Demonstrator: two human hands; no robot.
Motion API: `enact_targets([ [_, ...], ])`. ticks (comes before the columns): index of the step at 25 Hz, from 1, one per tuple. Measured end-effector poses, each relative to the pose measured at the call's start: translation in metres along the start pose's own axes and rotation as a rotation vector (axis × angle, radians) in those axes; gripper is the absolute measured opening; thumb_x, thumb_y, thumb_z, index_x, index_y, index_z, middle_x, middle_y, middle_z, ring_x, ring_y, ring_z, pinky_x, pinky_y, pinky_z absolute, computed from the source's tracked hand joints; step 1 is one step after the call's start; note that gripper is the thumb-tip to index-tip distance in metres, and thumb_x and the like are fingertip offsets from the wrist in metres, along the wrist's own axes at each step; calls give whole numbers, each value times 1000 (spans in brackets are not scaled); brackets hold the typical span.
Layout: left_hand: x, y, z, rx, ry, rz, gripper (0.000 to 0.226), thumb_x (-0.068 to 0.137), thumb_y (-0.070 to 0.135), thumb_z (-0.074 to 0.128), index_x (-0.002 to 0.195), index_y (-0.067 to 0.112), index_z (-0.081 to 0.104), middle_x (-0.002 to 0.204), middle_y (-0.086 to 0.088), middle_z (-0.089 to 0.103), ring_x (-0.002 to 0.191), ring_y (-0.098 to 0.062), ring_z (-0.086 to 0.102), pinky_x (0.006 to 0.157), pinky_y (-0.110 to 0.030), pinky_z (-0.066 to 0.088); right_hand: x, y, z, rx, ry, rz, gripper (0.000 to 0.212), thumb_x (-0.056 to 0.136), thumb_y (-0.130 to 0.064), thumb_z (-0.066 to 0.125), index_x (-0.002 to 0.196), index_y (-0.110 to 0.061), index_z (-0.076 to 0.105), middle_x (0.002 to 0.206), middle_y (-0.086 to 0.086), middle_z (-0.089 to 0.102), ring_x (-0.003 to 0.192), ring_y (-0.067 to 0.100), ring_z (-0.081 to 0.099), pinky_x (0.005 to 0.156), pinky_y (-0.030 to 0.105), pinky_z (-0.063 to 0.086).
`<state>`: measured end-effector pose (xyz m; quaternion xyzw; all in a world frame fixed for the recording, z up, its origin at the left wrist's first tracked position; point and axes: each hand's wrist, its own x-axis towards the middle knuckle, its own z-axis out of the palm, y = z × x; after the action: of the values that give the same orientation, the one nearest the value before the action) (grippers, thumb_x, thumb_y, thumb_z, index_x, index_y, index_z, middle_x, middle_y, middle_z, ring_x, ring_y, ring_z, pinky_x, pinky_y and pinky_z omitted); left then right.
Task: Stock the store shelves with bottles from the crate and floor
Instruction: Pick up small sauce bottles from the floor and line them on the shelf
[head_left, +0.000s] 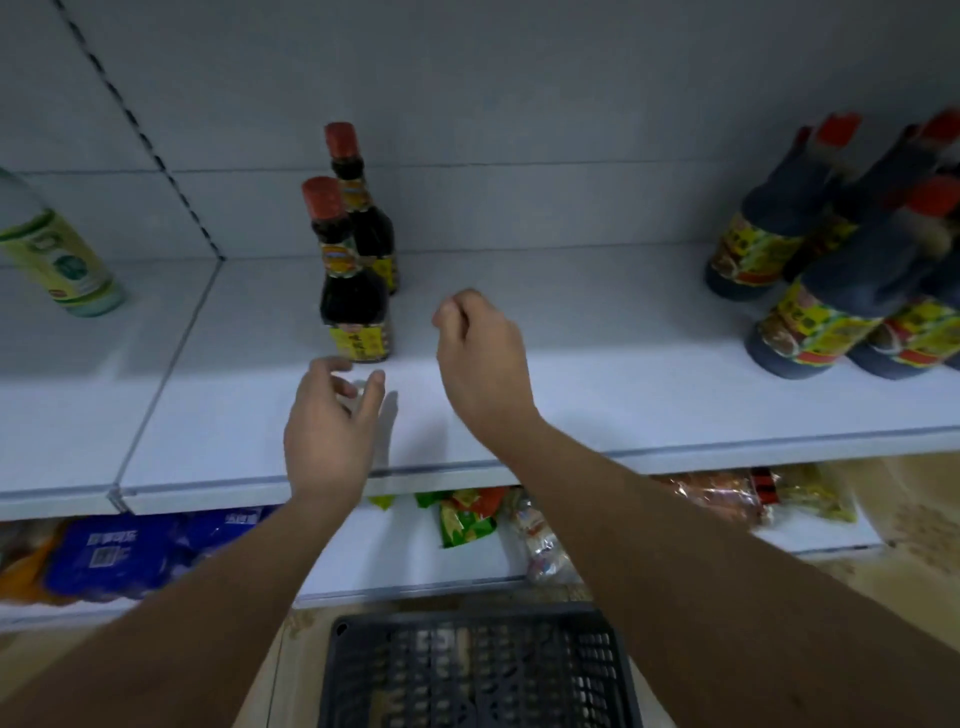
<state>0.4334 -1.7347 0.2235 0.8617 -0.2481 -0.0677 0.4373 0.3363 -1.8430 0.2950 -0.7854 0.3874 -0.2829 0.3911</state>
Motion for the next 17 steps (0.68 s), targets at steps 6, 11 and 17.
enact_targets([
  [6,-100,28,67,-167,-240,99,6,96,36,49,94,31,52,72,11,62,66,-12,60,60,-33,51,-84,69,-47,78,-64,146,29,100,-25,42,83,-11,60,67,0,61,62,16,57,61,34,48],
  [11,-244,4,131,-77,-622,17,24,93,7,55,116,16,57,96,3,65,87,-19,63,78,-35,53,-208,161,-85,61,-21,483,26,102,-24,45,84,-10,57,81,13,67,72,27,60,61,37,43],
  [17,-343,-19,204,27,-879,-62,14,93,10,53,100,21,57,84,-2,66,78,-23,63,71,-42,51,-294,266,-138,-34,-85,671,27,101,-22,42,92,-4,60,88,22,66,82,38,62,71,48,50],
])
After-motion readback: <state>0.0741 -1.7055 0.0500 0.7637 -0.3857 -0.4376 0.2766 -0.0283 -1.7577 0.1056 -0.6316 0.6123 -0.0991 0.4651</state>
